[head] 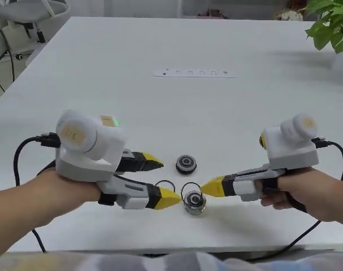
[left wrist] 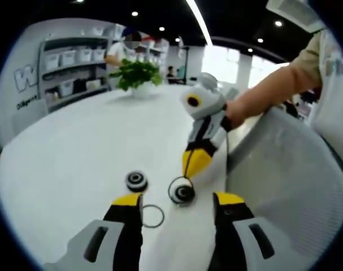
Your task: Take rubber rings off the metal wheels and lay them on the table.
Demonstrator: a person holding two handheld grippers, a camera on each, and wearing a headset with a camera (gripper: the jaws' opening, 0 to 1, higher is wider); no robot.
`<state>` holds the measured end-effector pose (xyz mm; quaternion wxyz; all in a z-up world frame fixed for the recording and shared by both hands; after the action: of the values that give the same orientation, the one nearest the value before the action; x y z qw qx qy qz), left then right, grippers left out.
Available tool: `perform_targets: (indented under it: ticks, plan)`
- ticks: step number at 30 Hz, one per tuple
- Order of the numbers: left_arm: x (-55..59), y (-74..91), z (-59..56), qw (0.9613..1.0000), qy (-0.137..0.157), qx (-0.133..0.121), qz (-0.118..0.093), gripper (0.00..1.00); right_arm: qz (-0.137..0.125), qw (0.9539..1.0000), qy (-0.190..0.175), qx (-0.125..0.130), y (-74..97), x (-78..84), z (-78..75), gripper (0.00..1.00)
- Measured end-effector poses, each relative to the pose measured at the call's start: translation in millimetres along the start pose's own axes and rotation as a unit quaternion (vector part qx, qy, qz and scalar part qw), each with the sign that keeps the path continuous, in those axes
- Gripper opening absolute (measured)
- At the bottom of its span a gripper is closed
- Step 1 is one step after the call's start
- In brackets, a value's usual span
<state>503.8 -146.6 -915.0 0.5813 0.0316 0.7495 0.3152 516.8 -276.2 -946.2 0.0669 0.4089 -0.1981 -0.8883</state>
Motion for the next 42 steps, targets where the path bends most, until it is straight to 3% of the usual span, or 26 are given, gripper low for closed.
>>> perform_targets:
  ticks: [9,22,36,42]
  plan:
    - [2.5,18.8,-0.3,0.9998,-0.002,-0.019,-0.011,0.58,-0.008,1.0,0.006,0.0,-7.0,-11.9,1.6,0.0]
    - [10.9,43.6,8.3,0.9983,-0.003,-0.054,-0.019,0.67,-0.005,0.9999,0.014,-0.004,-27.9,-21.6,1.3,0.0]
    - [21.0,55.3,6.9,0.9978,0.005,-0.065,-0.015,0.73,-0.003,0.9999,0.01,-0.002,-47.6,-23.4,-1.3,0.0]
    - [21.8,59.5,7.8,0.997,0.004,-0.074,-0.023,0.74,0.003,1.0,0.006,0.002,-52.7,-18.4,-10.4,0.0]
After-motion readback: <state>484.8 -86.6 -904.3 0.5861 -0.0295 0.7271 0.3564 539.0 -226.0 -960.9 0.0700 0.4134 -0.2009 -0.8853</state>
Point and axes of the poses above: the centre of the closed fingertips' face, and the gripper's own axes: y roughly backward along the fingers, z roughly to its left, x roughly out of its underside, the point moved 5 cm from there along y, roughly backward along the fingers, and after that the axes turned 1 degree about y, right-handed, at the moved point
